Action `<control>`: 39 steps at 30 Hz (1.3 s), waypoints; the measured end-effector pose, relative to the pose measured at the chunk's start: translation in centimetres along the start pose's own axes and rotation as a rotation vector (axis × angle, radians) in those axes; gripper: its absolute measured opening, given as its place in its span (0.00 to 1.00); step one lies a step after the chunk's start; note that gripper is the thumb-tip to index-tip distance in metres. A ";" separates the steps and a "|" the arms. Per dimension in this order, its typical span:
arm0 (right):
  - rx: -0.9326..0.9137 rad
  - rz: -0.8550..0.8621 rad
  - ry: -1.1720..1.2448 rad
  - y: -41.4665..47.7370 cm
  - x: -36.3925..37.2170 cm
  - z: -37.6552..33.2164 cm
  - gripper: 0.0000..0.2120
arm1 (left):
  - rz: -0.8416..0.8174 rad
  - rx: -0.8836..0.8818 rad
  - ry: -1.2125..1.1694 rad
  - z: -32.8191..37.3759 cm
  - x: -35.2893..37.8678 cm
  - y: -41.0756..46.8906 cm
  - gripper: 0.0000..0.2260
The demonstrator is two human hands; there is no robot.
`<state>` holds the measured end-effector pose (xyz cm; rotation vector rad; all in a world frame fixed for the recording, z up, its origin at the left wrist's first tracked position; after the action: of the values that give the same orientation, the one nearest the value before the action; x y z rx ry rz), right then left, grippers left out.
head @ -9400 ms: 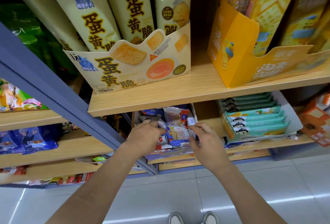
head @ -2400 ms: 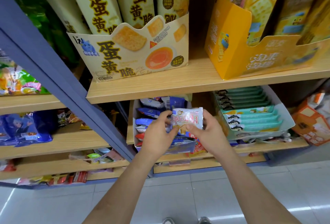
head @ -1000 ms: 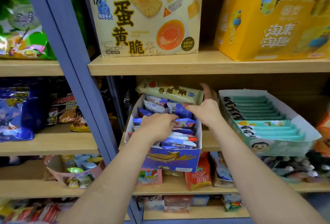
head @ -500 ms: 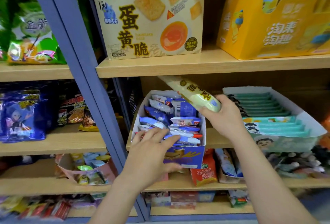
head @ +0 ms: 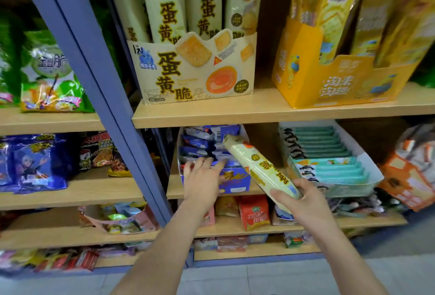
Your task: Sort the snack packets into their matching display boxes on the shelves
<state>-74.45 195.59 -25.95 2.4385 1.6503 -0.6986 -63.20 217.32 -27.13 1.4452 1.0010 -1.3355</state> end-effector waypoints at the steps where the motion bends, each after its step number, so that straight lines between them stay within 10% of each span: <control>1: -0.026 -0.013 -0.047 -0.5 -0.6 -0.7 0.15 | -0.027 -0.016 -0.026 -0.1 -0.1 0.3 0.22; 4: -0.097 -0.053 -0.178 -1.6 -2.7 -2.7 0.18 | 0.004 -0.037 -0.299 0.3 -2.7 -0.3 0.20; 9: -0.261 -0.086 -0.313 -2.2 -6.6 -6.6 0.26 | -0.216 -0.587 -1.752 -1.0 -5.4 -4.9 0.12; 15: -0.351 -0.213 -0.188 -3.2 -8.9 -11.8 0.36 | -0.380 -0.376 -1.694 1.2 -9.2 -6.2 0.20; 21: -0.199 -0.123 0.920 -2.7 -11.5 -15.6 0.45 | -0.276 -0.333 -2.090 3.5 -13.0 -6.2 0.19; 28: -0.300 -0.094 0.753 -2.8 -7.5 -20.5 0.31 | -0.134 0.003 -1.546 2.7 -19.8 -4.0 0.17; 33: -0.435 -0.113 0.710 -2.0 -9.2 -25.1 0.39 | 0.515 0.075 -0.692 -3.5 -30.2 -0.8 0.13; 39: -0.481 -0.145 0.666 -1.8 -9.2 -27.9 0.23 | 0.487 0.142 -0.253 -4.0 -30.3 2.0 0.06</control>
<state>-70.23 198.05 3.04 2.3114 1.9116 0.5264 -62.91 221.06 3.29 1.4609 0.3620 -1.2006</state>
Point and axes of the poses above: each hand's wrist, its own y-axis towards the middle knuckle, its own x-axis out of the palm, z = x × y, the point moved 9 cm from there along y, towards the middle knuckle, and after that the axes turned 2 degrees about y, right-handed, at the moved point
